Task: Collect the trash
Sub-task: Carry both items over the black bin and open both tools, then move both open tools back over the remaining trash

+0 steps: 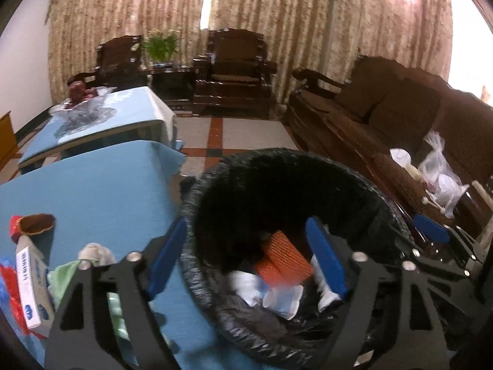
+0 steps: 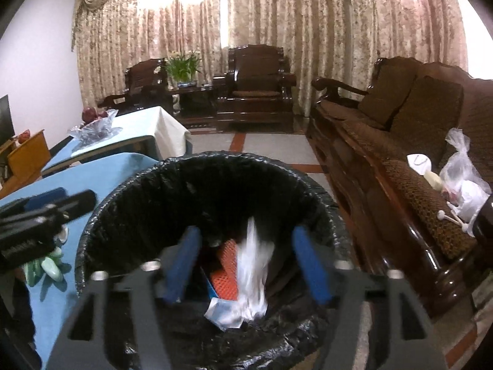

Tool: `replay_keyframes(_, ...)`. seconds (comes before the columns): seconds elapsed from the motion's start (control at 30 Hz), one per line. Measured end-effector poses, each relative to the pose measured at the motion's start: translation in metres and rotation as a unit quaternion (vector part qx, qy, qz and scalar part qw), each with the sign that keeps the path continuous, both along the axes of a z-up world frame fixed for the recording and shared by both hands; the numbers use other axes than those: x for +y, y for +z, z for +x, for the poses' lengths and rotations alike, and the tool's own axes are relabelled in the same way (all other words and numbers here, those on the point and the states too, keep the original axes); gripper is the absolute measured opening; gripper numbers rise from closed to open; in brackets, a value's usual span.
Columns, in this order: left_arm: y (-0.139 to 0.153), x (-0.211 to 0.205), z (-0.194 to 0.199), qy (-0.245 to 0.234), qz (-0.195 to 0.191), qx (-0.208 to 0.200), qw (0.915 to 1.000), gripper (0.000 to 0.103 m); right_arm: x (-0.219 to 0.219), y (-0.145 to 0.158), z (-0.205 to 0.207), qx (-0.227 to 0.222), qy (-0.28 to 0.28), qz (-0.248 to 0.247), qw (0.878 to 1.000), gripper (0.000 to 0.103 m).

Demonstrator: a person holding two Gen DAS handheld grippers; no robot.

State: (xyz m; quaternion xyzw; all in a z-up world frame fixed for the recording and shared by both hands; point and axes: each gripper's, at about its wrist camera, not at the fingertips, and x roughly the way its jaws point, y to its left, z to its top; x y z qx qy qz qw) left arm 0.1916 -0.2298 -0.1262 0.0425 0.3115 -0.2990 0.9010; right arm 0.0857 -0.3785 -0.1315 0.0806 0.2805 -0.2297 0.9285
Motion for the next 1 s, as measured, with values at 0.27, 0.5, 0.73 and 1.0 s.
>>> replay_keyframes(0.27, 0.013, 0.067, 0.004, 0.074, 0.004, -0.016, 0.9971, 0.095, 0.028, 0.01, 0.007, 0.001, 0.0, -0.01, 1.0, 0.097)
replay_keyframes(0.5, 0.023, 0.157, -0.008, 0.165, 0.022, -0.043, 0.985, 0.095, 0.089, 0.03, 0.024, -0.03, 0.068, 0.007, 0.997, 0.097)
replay_keyframes(0.73, 0.022, 0.242, -0.014, 0.245, 0.039, -0.041, 0.9678, 0.095, 0.178, 0.033, 0.055, -0.036, 0.174, 0.008, 0.984, 0.097)
replay_keyframes(1.0, 0.011, 0.298, -0.019, 0.291, 0.054, -0.034, 0.9546, 0.095, 0.248, -0.001, 0.089, -0.001, 0.232, -0.004, 0.973, 0.077)
